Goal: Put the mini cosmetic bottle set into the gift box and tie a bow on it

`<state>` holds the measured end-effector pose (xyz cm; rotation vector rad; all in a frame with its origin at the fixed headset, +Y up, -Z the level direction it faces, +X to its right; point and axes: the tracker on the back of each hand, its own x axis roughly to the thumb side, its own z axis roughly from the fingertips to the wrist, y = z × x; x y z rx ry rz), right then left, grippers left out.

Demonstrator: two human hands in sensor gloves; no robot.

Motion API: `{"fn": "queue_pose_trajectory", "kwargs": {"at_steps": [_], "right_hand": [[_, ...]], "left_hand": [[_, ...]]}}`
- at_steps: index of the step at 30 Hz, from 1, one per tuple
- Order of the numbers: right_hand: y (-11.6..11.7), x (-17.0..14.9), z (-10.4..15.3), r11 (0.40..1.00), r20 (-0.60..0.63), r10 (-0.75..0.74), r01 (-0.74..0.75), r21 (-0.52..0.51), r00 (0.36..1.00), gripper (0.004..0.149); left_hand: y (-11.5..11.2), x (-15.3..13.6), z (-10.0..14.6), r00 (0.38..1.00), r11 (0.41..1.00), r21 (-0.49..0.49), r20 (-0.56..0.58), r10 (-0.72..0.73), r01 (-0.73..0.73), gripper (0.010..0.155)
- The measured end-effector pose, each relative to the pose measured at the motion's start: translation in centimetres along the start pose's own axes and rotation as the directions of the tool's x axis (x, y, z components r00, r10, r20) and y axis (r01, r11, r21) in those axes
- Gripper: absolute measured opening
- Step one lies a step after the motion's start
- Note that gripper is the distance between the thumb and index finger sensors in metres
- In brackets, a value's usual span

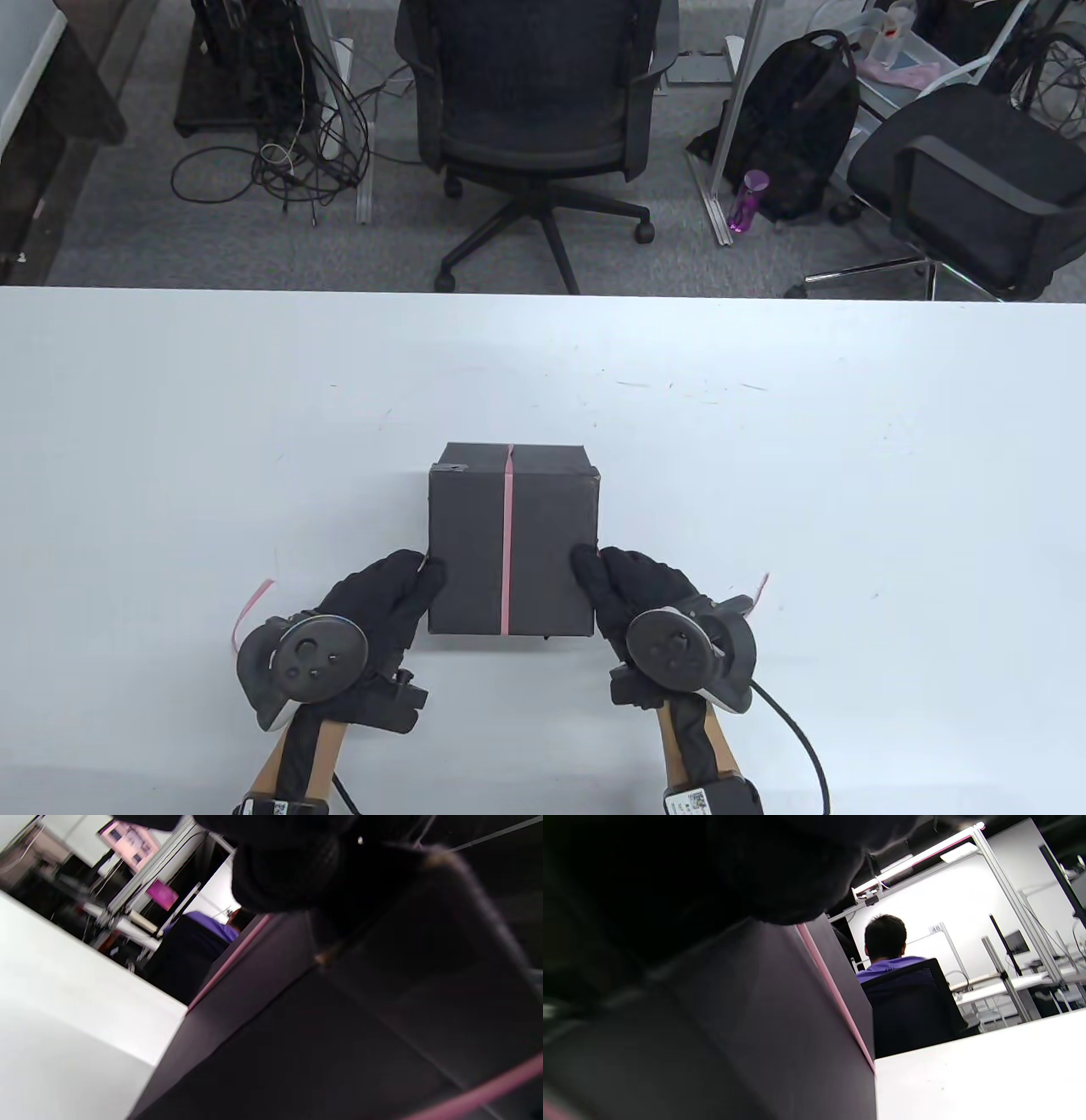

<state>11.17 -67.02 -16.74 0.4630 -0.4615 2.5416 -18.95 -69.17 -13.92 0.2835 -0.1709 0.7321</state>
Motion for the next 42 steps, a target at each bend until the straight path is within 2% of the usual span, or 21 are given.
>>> {"fn": "queue_pose_trajectory", "kwargs": {"at_steps": [3, 6, 10, 16, 23, 27, 38, 40, 42], "right_hand": [[0.2, -0.5, -0.1, 0.994, -0.058, -0.077, 0.081, 0.068, 0.995, 0.055], [0.6, -1.1, -0.2, 0.966, -0.163, -0.158, 0.186, 0.181, 0.974, 0.055], [1.0, -1.6, -0.3, 0.940, -0.214, -0.130, 0.189, 0.283, 0.968, 0.055], [1.6, -2.1, -0.3, 0.917, -0.229, -0.086, 0.167, 0.362, 0.970, 0.055], [1.7, -2.7, -0.4, 0.882, -0.269, -0.129, 0.234, 0.409, 0.954, 0.055], [1.5, -2.5, -0.5, 0.858, -0.261, -0.099, 0.215, 0.466, 0.960, 0.055], [1.1, -1.3, -0.5, 0.882, -0.245, 0.037, 0.084, 0.464, 0.969, 0.055], [0.8, -1.4, -0.5, 0.899, -0.247, 0.037, 0.075, 0.431, 0.968, 0.053], [-0.1, -1.3, -0.6, 0.929, -0.232, 0.033, 0.056, 0.365, 0.972, 0.046]], "left_hand": [[-0.2, -0.4, -0.1, 0.993, 0.994, -0.071, -0.097, 0.074, -0.081, 0.050], [-0.7, -0.9, -0.2, 0.982, 0.985, -0.141, -0.172, 0.079, -0.103, 0.050], [-1.3, -1.1, -0.2, 0.973, 0.971, -0.208, -0.218, 0.073, -0.120, 0.051], [-1.9, -0.8, -0.1, 0.981, 0.969, -0.243, -0.194, -0.003, -0.045, 0.051], [-2.2, -0.6, 0.1, 0.982, 0.972, -0.233, -0.190, -0.008, -0.037, 0.051], [-2.2, -0.6, 0.1, 0.982, 0.969, -0.246, -0.190, -0.021, -0.027, 0.051], [-2.1, -0.3, 0.0, 0.977, 0.958, -0.285, -0.201, -0.071, 0.011, 0.050], [-1.7, -0.2, -0.3, 0.972, 0.946, -0.324, -0.213, -0.103, 0.029, 0.049], [-0.9, -0.3, -0.4, 0.967, 0.956, -0.293, -0.238, -0.092, 0.018, 0.050]]}}
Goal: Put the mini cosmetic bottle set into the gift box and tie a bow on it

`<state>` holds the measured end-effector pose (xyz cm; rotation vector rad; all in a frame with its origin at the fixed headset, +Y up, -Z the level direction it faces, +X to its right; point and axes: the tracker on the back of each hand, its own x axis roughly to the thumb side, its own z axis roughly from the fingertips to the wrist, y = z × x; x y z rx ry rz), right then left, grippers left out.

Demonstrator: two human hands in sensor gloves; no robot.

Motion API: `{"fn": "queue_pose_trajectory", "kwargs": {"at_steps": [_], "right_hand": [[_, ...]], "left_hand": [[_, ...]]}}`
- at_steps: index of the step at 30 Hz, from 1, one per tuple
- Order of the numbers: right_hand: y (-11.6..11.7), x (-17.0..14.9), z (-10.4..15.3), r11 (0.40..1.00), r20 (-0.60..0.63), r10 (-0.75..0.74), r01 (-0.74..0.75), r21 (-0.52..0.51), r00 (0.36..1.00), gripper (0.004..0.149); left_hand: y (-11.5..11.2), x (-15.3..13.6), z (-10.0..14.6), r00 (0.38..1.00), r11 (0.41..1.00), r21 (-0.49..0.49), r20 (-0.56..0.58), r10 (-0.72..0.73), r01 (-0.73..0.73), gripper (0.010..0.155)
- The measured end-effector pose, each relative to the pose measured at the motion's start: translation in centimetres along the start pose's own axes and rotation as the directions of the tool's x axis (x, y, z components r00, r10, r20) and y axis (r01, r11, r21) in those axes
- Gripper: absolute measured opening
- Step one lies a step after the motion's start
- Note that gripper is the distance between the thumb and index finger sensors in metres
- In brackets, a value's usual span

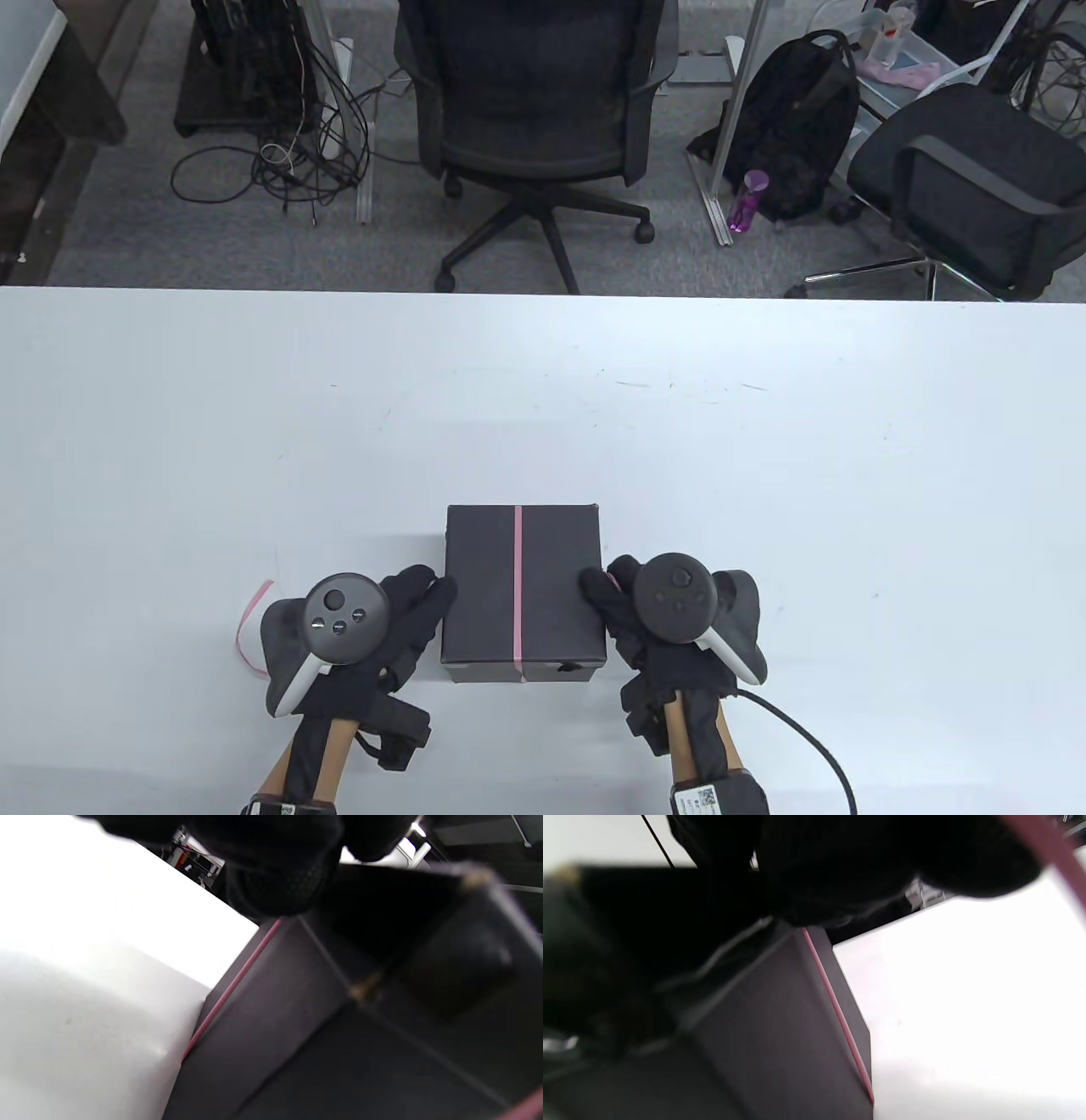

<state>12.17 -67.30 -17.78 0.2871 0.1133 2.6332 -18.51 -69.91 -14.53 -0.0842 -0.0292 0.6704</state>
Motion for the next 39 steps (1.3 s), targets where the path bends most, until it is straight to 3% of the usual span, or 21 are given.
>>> {"fn": "queue_pose_trajectory", "kwargs": {"at_steps": [3, 4, 6, 9, 12, 14, 16, 18, 20, 23, 25, 26, 28, 29, 33, 39], "right_hand": [[-1.4, -0.4, 0.5, 0.991, 0.008, -0.116, 0.116, -0.061, 0.993, 0.051], [-1.7, -0.8, 0.7, 0.970, 0.029, -0.224, 0.226, -0.090, 0.974, 0.053], [-2.0, -1.4, 0.9, 0.883, 0.075, -0.452, 0.458, -0.099, 0.889, 0.047], [-1.9, -2.1, 0.9, 0.647, 0.149, -0.755, 0.762, 0.009, 0.639, 0.042], [-1.7, -2.1, 0.7, 0.475, 0.221, -0.870, 0.868, 0.143, 0.440, 0.049], [-1.7, -1.7, 0.8, 0.428, 0.251, -0.893, 0.877, 0.218, 0.374, 0.053], [-1.9, -1.4, 0.9, 0.427, 0.281, -0.892, 0.865, 0.265, 0.354, 0.055], [-2.5, -0.8, 1.3, 0.469, 0.339, -0.864, 0.840, 0.274, 0.372, 0.055], [-3.2, -0.4, 1.7, 0.540, 0.397, -0.809, 0.815, 0.210, 0.433, 0.053], [-4.2, -0.6, 2.3, 0.707, 0.413, -0.659, 0.705, 0.055, 0.629, 0.047], [-4.5, -1.2, 2.4, 0.825, 0.370, -0.500, 0.561, -0.072, 0.783, 0.045], [-4.6, -1.6, 2.3, 0.885, 0.312, -0.380, 0.440, -0.150, 0.871, 0.045], [-4.4, -2.5, 2.0, 0.955, 0.206, -0.154, 0.199, -0.221, 0.966, 0.044], [-4.1, -3.0, 1.8, 0.970, 0.145, -0.053, 0.085, -0.229, 0.988, 0.044], [-2.9, -5.1, 0.9, 0.980, -0.047, 0.107, -0.114, -0.161, 0.993, 0.043], [-0.7, -8.6, -0.2, 0.982, -0.242, 0.189, -0.190, 0.019, 0.952, 0.046]], "left_hand": [[1.2, -0.5, 0.1, 0.993, 0.993, 0.008, -0.010, 0.117, -0.117, 0.058], [1.6, -0.7, 0.1, 0.981, 0.980, 0.013, 0.002, 0.196, -0.196, 0.059], [2.1, -1.1, 0.3, 0.937, 0.937, 0.001, 0.032, 0.349, -0.349, 0.053], [2.4, -1.2, 0.4, 0.808, 0.814, -0.056, 0.103, 0.581, -0.578, 0.047], [2.6, -1.1, 0.6, 0.683, 0.703, -0.118, 0.168, 0.710, -0.702, 0.046], [2.9, -0.9, 0.8, 0.642, 0.673, -0.143, 0.209, 0.737, -0.726, 0.046], [3.2, -0.7, 0.9, 0.619, 0.663, -0.160, 0.250, 0.744, -0.732, 0.047], [3.7, -0.6, 1.2, 0.612, 0.666, -0.149, 0.291, 0.736, -0.731, 0.047], [4.1, -0.6, 1.4, 0.626, 0.683, -0.129, 0.308, 0.717, -0.719, 0.045], [4.8, -1.1, 1.5, 0.721, 0.762, -0.050, 0.291, 0.629, -0.646, 0.044], [5.1, -1.6, 1.5, 0.832, 0.845, 0.077, 0.245, 0.498, -0.529, 0.045], [5.2, -1.9, 1.4, 0.899, 0.894, 0.145, 0.191, 0.394, -0.423, 0.045], [5.0, -2.5, 1.1, 0.973, 0.953, 0.201, 0.091, 0.212, -0.227, 0.045], [4.8, -2.8, 0.8, 0.991, 0.968, 0.211, 0.034, 0.130, -0.134, 0.045], [3.5, -4.6, -0.3, 0.991, 0.975, 0.207, -0.125, -0.052, 0.078, 0.045], [1.6, -7.8, -1.6, 0.950, 0.978, 0.102, -0.275, -0.147, 0.181, 0.047]]}}
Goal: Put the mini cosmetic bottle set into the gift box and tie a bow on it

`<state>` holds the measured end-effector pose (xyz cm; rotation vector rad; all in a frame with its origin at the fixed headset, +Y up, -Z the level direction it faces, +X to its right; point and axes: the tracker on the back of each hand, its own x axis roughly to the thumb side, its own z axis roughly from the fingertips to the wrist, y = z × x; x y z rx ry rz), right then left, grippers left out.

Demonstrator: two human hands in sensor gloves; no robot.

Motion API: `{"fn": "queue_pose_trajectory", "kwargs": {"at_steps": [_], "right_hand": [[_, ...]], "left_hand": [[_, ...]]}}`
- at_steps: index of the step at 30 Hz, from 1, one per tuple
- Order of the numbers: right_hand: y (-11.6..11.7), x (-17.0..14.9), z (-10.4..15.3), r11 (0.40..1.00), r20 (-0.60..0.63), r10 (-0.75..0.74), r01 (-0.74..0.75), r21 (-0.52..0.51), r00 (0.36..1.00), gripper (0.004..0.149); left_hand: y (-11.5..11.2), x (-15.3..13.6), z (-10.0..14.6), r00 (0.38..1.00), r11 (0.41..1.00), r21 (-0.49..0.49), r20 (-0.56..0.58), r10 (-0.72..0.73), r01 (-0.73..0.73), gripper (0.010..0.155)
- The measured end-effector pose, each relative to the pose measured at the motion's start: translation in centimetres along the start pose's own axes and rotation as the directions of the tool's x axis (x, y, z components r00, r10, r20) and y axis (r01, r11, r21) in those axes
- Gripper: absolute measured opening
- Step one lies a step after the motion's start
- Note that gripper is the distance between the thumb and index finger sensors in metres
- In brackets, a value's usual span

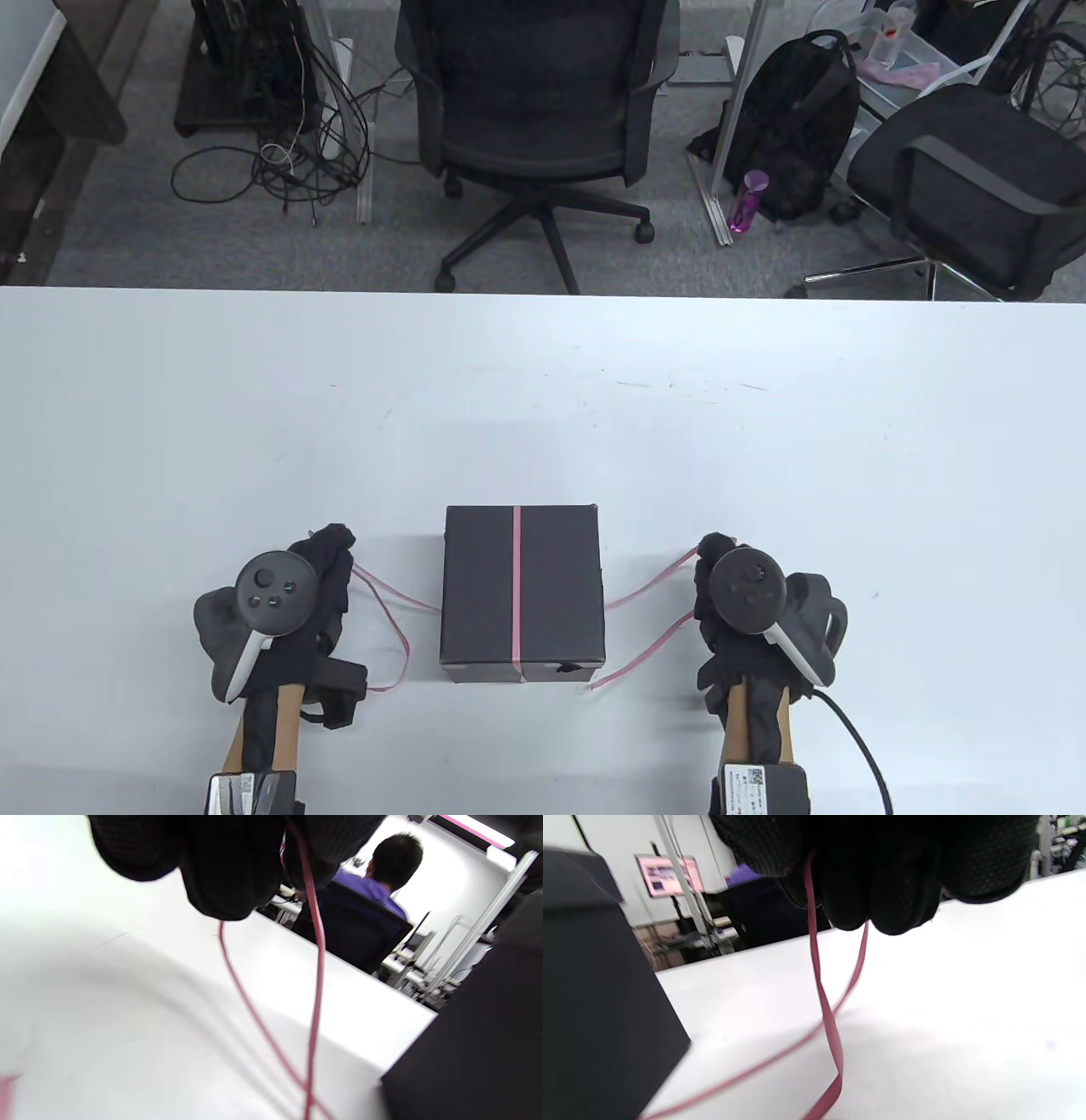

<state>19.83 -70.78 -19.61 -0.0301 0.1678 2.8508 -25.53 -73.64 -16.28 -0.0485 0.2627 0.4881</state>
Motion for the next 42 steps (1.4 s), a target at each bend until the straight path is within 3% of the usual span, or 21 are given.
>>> {"fn": "queue_pose_trajectory", "kwargs": {"at_steps": [4, 8, 12, 16, 19, 24, 30, 34, 38, 42], "right_hand": [[0.8, -0.7, -0.4, 0.995, -0.071, -0.014, 0.021, 0.095, 0.997, 0.055], [0.7, -1.0, -0.2, 0.976, -0.159, 0.011, 0.024, 0.217, 0.987, 0.073], [-0.3, -0.9, 0.4, 0.988, -0.195, 0.039, -0.009, 0.152, 0.980, 0.084], [-1.0, -0.7, 0.4, 0.993, -0.140, 0.028, -0.011, 0.121, 0.990, 0.066], [0.5, -0.9, -0.3, 0.975, -0.138, 0.094, -0.063, 0.214, 0.986, 0.055], [4.2, -0.9, -1.0, 0.890, -0.146, 0.315, -0.238, 0.389, 0.938, 0.075], [6.7, -0.4, -1.5, 0.817, -0.148, 0.443, -0.330, 0.473, 0.884, 0.090], [6.9, 0.2, -1.5, 0.801, -0.150, 0.492, -0.378, 0.465, 0.858, 0.074], [7.1, 0.5, -1.5, 0.784, -0.103, 0.521, -0.428, 0.449, 0.847, 0.044], [6.8, 0.7, -1.4, 0.781, -0.016, 0.519, -0.466, 0.416, 0.855, 0.040]], "left_hand": [[-0.5, -0.9, -0.4, 0.995, 0.995, -0.076, -0.069, -0.066, 0.061, 0.057], [0.0, -0.8, -0.3, 0.989, 0.989, -0.111, -0.093, -0.112, 0.102, 0.067], [1.6, -0.2, 0.4, 0.976, 0.984, -0.033, -0.122, -0.179, 0.176, 0.070], [3.0, 0.4, 1.1, 0.983, 0.981, 0.097, -0.102, -0.155, 0.165, 0.066], [3.5, 0.8, 1.5, 0.994, 0.990, 0.108, -0.062, -0.089, 0.095, 0.065], [3.4, 1.3, 1.6, 0.997, 0.994, 0.082, -0.031, -0.064, 0.067, 0.064], [3.1, 1.4, 1.5, 0.998, 0.997, 0.053, -0.025, -0.057, 0.058, 0.064], [3.0, 1.5, 1.5, 0.998, 0.997, 0.035, -0.024, -0.062, 0.063, 0.064], [2.6, 1.6, 1.3, 0.997, 0.998, 0.013, -0.024, -0.069, 0.069, 0.064], [2.5, 1.7, 1.3, 0.997, 0.997, 0.009, -0.024, -0.079, 0.080, 0.064]]}}
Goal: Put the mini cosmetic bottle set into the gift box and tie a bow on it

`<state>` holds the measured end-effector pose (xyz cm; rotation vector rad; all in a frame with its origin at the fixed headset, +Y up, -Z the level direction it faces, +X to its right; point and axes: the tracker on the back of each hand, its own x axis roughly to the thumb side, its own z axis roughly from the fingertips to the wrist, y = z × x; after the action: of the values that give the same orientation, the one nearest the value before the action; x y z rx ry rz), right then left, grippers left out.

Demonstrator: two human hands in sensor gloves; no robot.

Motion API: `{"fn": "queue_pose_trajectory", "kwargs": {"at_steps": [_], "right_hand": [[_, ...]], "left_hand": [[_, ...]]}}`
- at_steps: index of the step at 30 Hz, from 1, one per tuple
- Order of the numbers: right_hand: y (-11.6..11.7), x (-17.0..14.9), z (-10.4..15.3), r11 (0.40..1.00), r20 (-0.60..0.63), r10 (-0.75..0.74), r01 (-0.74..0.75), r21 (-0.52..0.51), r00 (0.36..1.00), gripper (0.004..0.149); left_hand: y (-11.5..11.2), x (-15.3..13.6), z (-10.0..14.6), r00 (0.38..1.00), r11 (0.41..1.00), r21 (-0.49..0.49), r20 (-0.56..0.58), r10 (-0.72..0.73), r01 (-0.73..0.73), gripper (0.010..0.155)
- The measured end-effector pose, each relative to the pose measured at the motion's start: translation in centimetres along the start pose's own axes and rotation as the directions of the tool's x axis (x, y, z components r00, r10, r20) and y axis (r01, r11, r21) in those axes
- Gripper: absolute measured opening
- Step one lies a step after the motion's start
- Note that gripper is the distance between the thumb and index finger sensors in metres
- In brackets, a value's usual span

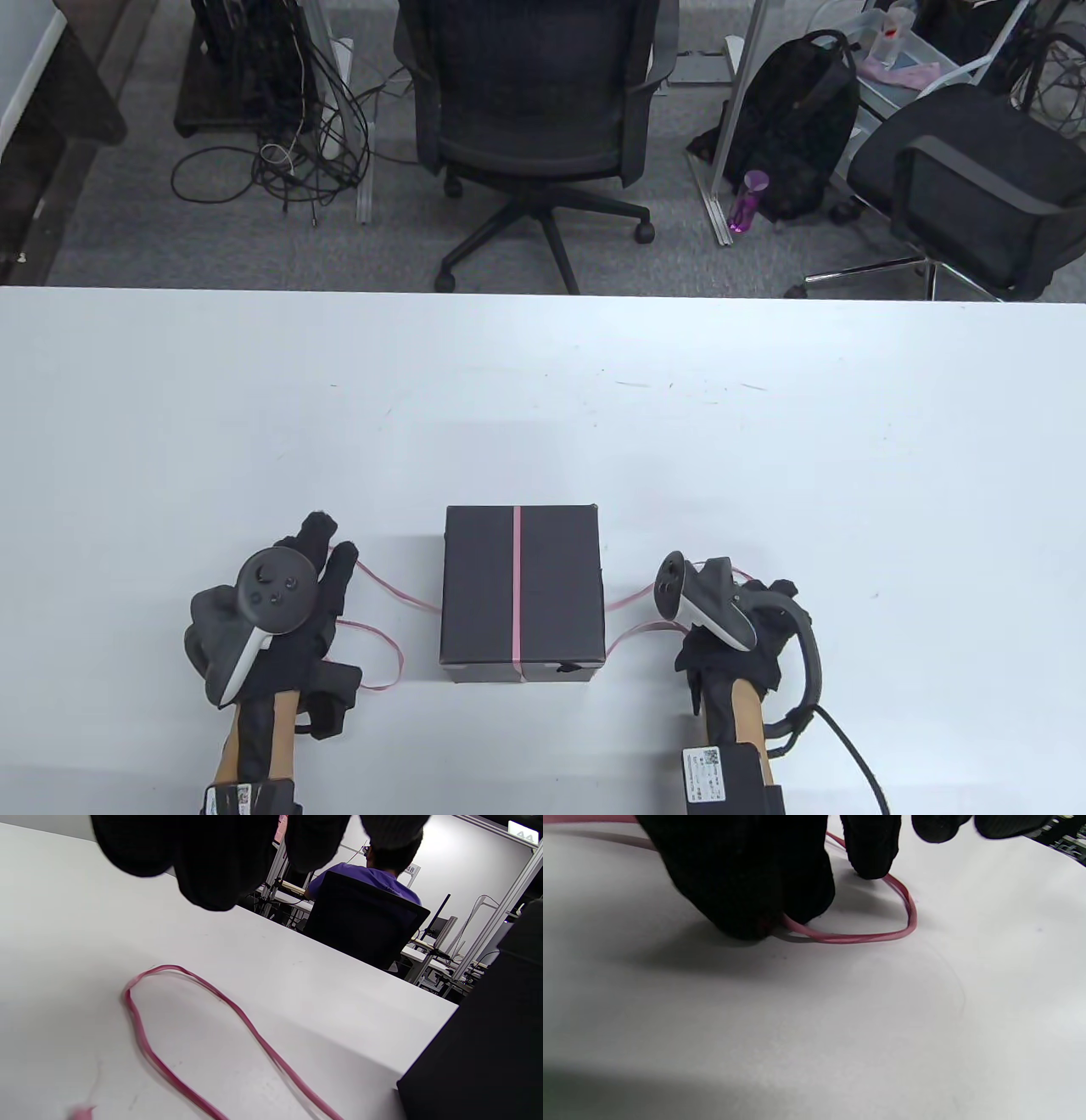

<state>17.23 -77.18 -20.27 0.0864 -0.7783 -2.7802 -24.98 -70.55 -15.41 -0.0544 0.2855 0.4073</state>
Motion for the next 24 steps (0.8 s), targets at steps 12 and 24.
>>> {"fn": "queue_pose_trajectory", "kwargs": {"at_steps": [12, 24], "right_hand": [[-1.8, -2.0, 1.9, 0.352, 0.469, -0.842, 0.930, 0.104, 0.266, 0.037], [-1.8, -2.0, 1.7, -0.011, 0.475, -0.867, 0.961, 0.275, -0.147, 0.047]], "left_hand": [[-0.1, 0.0, -0.1, 1.000, 1.000, -0.025, 0.024, 0.014, -0.014, 0.065], [0.1, -0.2, -0.3, 0.993, 0.998, -0.051, 0.108, 0.049, -0.043, 0.058]]}}
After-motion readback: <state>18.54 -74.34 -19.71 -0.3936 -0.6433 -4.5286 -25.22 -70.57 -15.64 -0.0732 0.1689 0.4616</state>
